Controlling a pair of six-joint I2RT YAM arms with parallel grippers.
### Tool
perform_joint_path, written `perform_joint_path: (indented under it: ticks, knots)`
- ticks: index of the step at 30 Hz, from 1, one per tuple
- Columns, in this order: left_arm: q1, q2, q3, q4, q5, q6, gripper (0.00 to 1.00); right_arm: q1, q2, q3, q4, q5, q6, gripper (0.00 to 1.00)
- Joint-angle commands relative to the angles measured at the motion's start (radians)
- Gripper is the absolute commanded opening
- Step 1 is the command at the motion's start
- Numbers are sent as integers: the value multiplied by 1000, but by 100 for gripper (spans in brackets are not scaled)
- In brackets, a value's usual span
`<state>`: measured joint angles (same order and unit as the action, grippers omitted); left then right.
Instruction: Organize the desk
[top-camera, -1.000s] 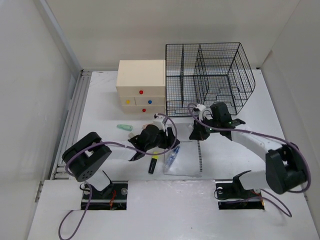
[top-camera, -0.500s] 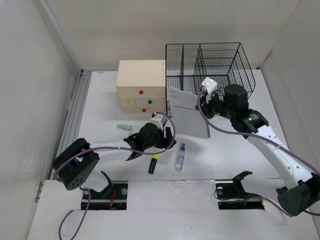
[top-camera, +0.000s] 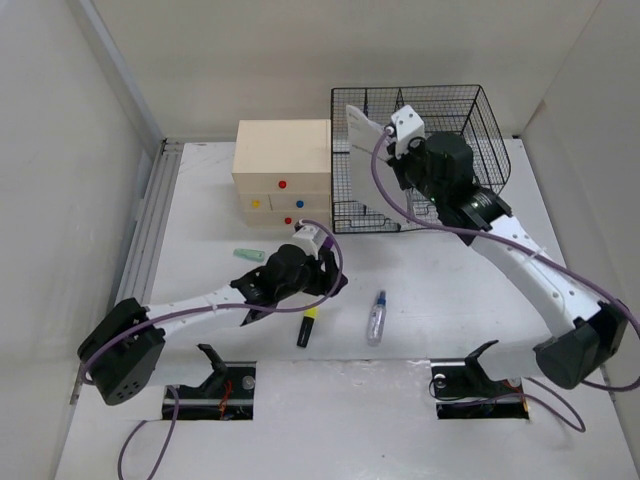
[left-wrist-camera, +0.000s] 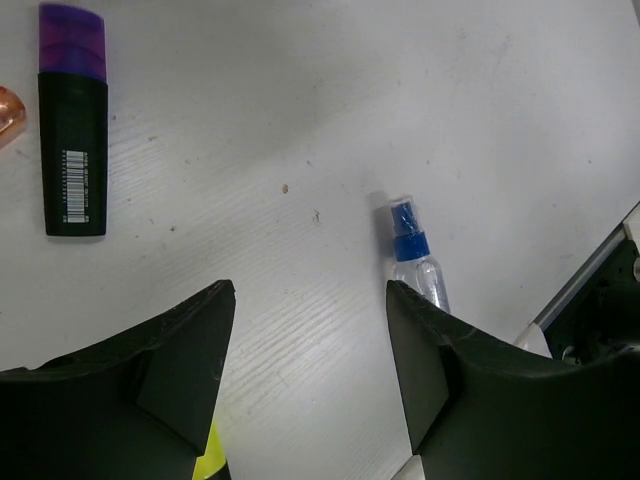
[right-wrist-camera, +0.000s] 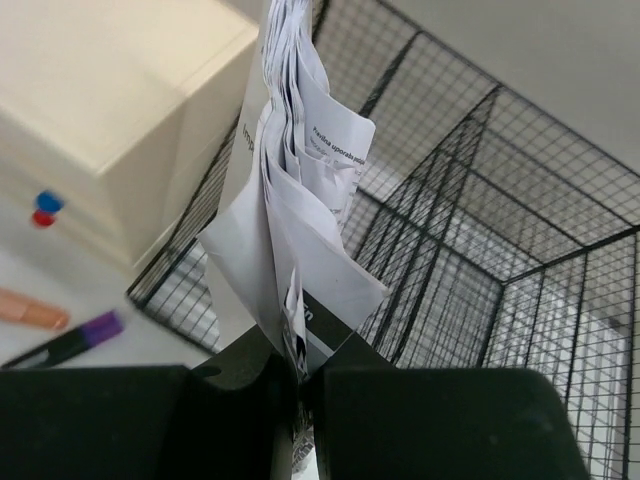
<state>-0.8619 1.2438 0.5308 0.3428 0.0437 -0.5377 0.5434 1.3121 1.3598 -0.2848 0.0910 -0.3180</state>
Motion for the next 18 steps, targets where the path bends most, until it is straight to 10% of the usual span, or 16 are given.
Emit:
perform_joint_path:
  ticks: [1,18]
  knots:
    - [3,-55,28,-24,-16,19,59,15,48,103,211,177,13,0]
    - [-15,-178,28,-105,-64,-18,59,59,432,361,685,829,-78,0]
